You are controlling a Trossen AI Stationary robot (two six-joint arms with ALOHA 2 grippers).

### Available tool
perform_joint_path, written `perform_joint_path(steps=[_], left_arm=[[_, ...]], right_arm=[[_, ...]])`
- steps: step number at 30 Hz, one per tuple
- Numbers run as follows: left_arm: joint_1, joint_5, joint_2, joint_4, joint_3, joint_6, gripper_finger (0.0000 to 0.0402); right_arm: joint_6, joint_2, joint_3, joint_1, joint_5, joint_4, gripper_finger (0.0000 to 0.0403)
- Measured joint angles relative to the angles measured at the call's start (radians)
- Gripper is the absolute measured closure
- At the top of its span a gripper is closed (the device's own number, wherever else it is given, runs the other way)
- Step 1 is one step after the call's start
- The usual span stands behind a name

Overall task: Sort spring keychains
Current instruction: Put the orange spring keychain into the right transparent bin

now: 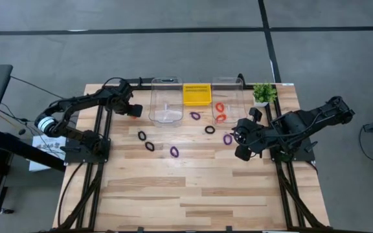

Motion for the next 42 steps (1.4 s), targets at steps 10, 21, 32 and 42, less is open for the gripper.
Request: perform_joint_path(steps=[10,21,32,42], left_arm=[[0.006,0.057,0.008,0.046,-0.001,-0.019,0.0289],[0.005,0.054,0.01,0.066,-0.002,-0.018,0.0289],[0.001,0.033,0.023,0.078,-0.002,-0.024,0.0289],[-0.01,0.007,0.036,0.085,-0.002,-0.029,0.0289]], right_arm=[[0.002,0.0,0.0,0.0,0.002,0.001,0.0331],[0.001,0.0,0.0,0.0,0.003,0.023,0.0331],[0.001,0.0,0.0,0.0,0.004,0.023,0.0331],[0.0,0.0,0.0,0.0,0.004,0.023,0.0331]])
